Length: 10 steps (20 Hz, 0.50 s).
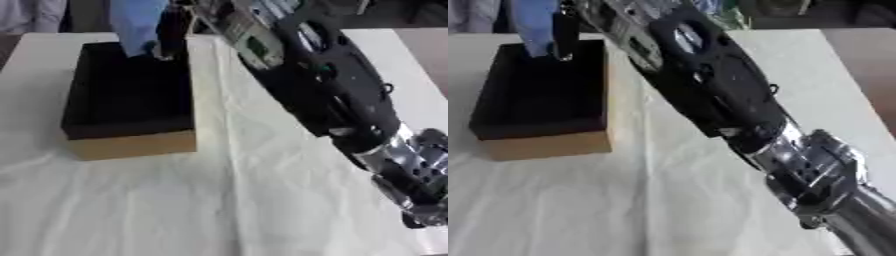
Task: Pick up objects on the table and place them in the box.
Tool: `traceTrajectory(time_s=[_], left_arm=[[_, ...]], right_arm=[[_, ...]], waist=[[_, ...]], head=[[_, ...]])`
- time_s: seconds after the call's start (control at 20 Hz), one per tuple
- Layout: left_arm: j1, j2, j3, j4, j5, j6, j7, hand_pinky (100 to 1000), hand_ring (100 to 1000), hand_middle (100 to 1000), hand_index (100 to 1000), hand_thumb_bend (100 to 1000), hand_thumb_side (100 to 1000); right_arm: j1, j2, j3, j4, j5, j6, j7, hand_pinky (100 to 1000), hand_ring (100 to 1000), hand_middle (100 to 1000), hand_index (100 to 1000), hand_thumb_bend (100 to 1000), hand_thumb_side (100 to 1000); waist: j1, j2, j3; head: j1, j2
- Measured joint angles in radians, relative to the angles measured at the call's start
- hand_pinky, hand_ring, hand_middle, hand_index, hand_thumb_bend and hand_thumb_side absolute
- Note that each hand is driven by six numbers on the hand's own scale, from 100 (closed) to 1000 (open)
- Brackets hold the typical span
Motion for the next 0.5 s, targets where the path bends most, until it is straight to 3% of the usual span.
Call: traceTrajectory(time_s=[0.3,0.5], left_arm=[[-0.001,0.0,0.0,0.0,0.0,0.001,-0.001,985,605,668,859,100,651],[-0.001,0.0,0.0,0.0,0.0,0.004,-0.004,986,605,667,859,100,651]], right_arm=[[0.005,0.016,0.026,0.023,-0.022,-0.028,0.028,878,860,769,827,100,100],[0.005,0.024,0.033,0.049,-0.005,-0.056,0.055,904,903,834,880,181,100]], waist=[[0.0,0.001,0.001],[0.0,0.001,0.001]], head=[[-0.001,0.0],[-0.001,-0.001]])
